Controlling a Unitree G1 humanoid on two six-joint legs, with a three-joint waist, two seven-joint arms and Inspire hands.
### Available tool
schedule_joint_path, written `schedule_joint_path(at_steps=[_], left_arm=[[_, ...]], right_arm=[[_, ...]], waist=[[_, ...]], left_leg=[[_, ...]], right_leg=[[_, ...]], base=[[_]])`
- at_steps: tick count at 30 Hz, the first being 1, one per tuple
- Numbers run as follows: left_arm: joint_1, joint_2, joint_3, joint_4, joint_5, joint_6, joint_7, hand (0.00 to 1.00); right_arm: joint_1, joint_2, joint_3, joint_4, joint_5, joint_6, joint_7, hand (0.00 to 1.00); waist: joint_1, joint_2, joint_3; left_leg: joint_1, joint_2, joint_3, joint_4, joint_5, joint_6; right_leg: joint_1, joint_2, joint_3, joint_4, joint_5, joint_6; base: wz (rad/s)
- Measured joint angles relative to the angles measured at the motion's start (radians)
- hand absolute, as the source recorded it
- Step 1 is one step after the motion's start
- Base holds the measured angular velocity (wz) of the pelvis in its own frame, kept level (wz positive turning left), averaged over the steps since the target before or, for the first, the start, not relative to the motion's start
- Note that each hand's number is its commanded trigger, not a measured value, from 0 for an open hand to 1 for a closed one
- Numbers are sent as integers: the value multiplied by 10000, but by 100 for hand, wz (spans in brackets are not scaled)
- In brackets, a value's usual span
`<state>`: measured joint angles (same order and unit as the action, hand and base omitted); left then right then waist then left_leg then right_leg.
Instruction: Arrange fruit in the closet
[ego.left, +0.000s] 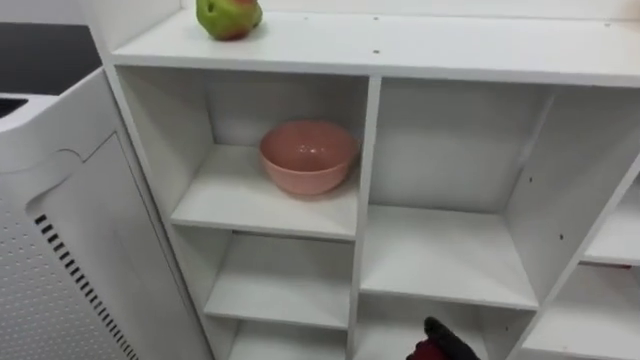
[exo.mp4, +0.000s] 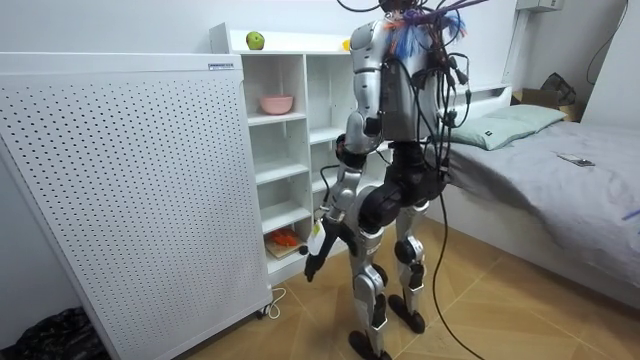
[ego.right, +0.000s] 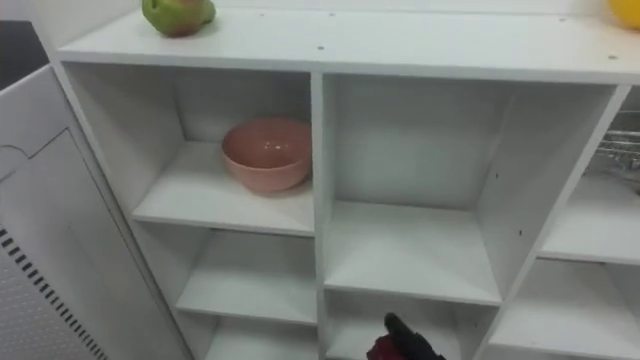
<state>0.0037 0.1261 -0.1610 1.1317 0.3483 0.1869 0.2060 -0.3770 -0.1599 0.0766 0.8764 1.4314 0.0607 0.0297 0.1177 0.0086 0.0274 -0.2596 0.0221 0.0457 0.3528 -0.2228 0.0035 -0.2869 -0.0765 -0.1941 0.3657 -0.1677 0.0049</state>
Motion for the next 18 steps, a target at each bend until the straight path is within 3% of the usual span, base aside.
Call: schedule_joint_path(at_steps=[3,6,10,14,18], left_arm=[[-105,-12,-208,164,-137,-2,8,0],[-168,-15,-221,120,-643,31,-2,0],[-178,9,-462,57,-996,127,1,0],[-165,11,-758,-9,-1200,128,-6,0],[-294,-14,-1026,-99,-1205,90,-1,0]], right_arm=[[-648,43,-445,1237,561,33,51,100],[-1197,-45,-1099,2035,965,20,65,100],[-1294,-118,-1428,2184,1520,34,61,100],[-1679,-167,-1689,2215,1748,48,60,100],[-2335,-594,-1891,2235,2169,-13,62,100]], waist=[[87,77,151],[235,165,228],[531,250,230],[565,435,225],[818,552,222]], left_leg=[[-758,-57,4,538,-11,22],[-1859,-164,-1,1111,-59,85],[-2988,-229,33,1685,-54,92],[-3722,-237,58,1991,-22,104],[-4243,-339,217,2291,-31,136]], right_leg=[[-759,-139,-14,554,-63,-40],[-1899,-326,27,1262,-223,-81],[-3117,-437,183,1940,-317,-134],[-3868,-490,245,2267,-298,-174],[-4587,-652,422,2834,-393,-213]], base=[[1],[5],[1],[0],[-2]])
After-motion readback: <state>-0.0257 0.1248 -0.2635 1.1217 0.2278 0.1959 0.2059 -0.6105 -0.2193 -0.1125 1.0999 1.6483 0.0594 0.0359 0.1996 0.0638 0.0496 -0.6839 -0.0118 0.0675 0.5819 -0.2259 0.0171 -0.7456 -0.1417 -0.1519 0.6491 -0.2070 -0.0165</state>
